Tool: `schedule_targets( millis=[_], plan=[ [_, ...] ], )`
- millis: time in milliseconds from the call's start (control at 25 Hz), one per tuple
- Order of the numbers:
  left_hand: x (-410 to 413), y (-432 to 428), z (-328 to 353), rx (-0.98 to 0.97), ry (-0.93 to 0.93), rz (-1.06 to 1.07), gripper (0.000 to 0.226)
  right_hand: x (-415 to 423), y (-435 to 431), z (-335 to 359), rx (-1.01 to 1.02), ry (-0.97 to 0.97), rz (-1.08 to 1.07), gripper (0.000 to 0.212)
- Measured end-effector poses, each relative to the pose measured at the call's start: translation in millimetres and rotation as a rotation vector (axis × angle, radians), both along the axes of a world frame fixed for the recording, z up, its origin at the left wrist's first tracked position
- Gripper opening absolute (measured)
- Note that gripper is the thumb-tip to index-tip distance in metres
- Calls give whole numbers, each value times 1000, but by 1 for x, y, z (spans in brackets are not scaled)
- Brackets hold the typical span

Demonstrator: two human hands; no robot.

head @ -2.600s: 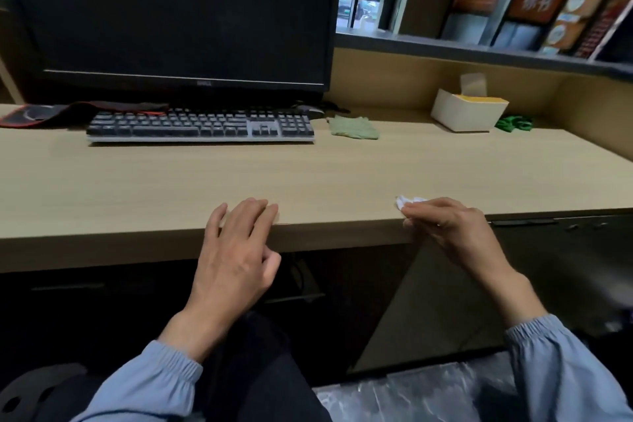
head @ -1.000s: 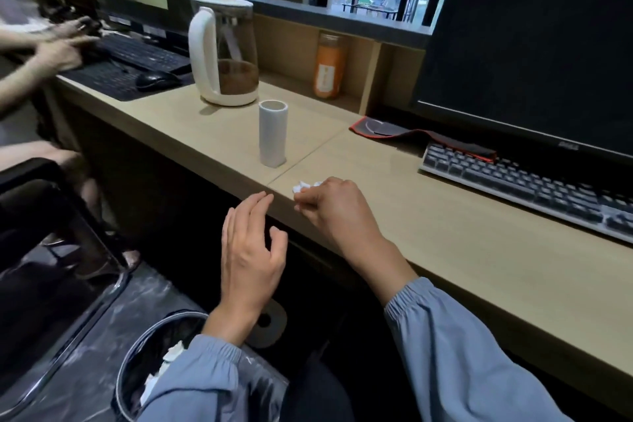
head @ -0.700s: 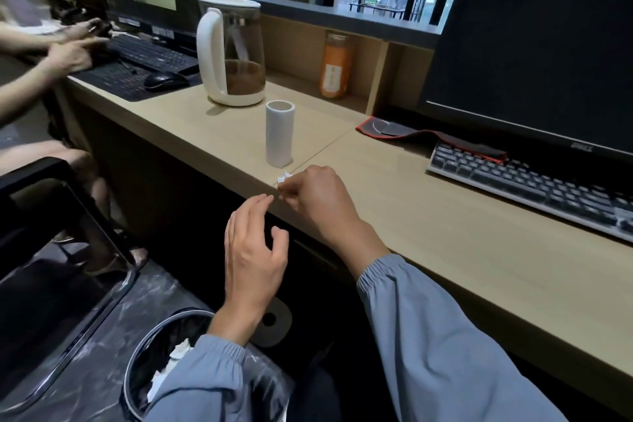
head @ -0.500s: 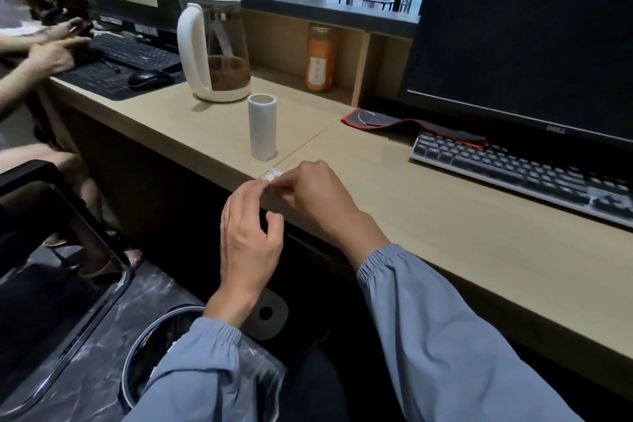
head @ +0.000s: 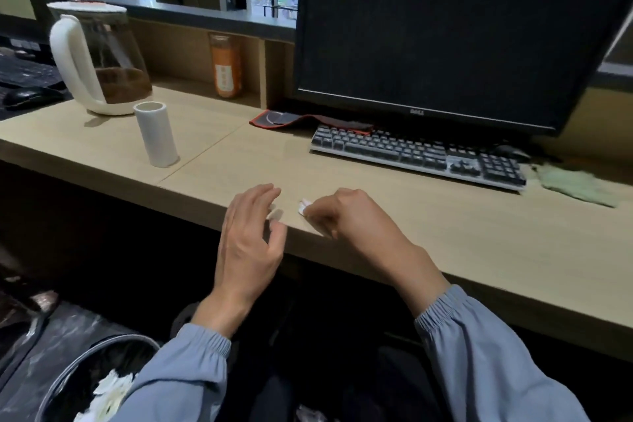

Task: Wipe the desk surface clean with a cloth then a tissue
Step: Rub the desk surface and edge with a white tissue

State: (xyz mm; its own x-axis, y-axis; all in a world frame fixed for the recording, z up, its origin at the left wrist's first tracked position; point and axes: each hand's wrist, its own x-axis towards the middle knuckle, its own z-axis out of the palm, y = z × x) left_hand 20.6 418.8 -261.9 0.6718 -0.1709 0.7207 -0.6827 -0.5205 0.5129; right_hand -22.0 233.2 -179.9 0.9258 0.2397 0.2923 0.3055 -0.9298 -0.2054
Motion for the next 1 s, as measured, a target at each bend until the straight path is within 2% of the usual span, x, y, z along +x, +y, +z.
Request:
schedule_targets(
  millis=[160,280,360,520,600,760,1000],
  plan=[
    [-33,-62,-4,111,-116,-157,33,-79,-68,-3,-37,-18,-130,14],
    [-54,-102,-6,168,-175,-256,30,-144,-113,-8,2,-47,-264,42],
    [-65,-124,-6,178,-193,-300,29,-189,-140,-5,16,-72,-383,48],
    [-86,-157,-3,203,-230,-348,27,-262,-195,0,40,-154,-598,19],
    [-92,-165,-2,204,-268,-329,25,-288,-216,2,-10,-148,-661,13],
    [-96,-166,-4,195,-300,-291,23,-312,-244,1,-52,-103,-714,19],
    [-95,-167,-8,190,-352,-266,22,-309,-257,-9,-49,-116,-618,18]
  ],
)
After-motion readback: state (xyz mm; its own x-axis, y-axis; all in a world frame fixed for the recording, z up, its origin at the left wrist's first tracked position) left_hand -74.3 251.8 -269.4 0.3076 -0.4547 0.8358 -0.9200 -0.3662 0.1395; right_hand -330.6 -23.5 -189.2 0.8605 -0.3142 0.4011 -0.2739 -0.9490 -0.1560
